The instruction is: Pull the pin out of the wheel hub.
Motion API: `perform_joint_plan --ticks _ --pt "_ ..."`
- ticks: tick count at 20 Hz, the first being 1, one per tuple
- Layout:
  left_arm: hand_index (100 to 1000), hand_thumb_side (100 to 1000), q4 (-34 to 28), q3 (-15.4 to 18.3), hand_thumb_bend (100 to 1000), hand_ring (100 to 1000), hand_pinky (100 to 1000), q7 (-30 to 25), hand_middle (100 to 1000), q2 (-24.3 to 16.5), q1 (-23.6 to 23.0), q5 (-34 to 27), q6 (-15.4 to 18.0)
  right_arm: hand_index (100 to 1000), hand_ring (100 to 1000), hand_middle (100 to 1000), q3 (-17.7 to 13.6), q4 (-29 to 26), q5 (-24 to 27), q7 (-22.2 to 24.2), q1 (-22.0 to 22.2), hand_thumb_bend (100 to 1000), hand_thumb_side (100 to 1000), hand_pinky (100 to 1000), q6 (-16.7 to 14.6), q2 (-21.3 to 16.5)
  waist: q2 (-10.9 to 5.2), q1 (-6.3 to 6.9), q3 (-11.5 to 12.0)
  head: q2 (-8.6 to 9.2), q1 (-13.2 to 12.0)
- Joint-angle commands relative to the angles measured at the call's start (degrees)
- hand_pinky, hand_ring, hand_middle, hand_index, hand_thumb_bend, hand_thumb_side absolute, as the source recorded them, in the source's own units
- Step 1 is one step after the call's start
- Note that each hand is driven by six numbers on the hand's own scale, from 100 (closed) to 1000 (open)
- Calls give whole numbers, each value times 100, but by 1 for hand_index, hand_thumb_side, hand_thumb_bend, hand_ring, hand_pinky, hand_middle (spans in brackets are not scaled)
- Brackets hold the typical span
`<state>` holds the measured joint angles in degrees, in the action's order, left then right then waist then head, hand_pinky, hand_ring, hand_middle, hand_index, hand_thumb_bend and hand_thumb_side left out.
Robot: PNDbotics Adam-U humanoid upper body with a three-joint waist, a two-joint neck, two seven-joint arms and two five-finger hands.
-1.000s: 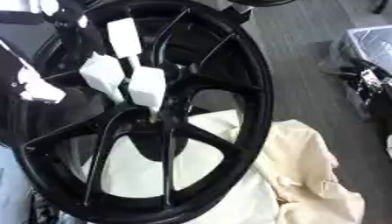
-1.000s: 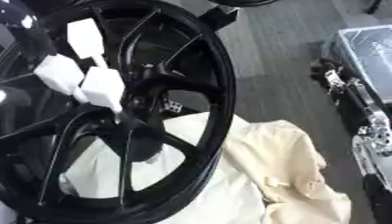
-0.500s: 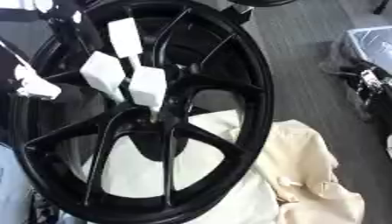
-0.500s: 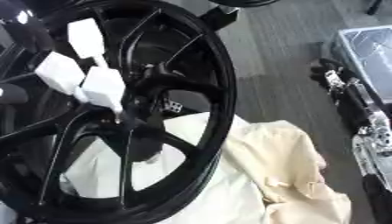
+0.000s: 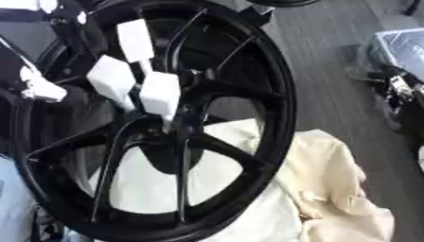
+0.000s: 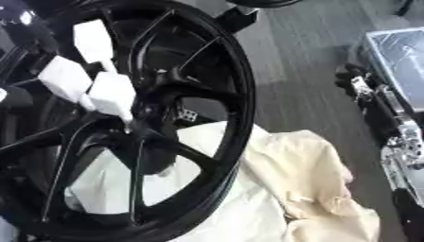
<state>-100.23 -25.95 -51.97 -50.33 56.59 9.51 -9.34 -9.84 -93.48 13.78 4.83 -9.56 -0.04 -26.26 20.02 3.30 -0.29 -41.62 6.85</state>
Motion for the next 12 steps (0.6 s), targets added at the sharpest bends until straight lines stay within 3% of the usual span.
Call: perform_joint_plan --ticks 1,12 --pt "806 326 12 53 489 692 734 0 698 -84 112 37 27 899 868 791 -38 -53 -21 18 -37 100 688 1000 -12 -77 -84 -22 -3 85 -6" --pt "802 325 66 -31 477 690 734 0 694 -25 144 53 56 899 868 791 -31 -38 -35 34 -43 100 692 1000 -3 -65 -76 -14 -3 93 -11"
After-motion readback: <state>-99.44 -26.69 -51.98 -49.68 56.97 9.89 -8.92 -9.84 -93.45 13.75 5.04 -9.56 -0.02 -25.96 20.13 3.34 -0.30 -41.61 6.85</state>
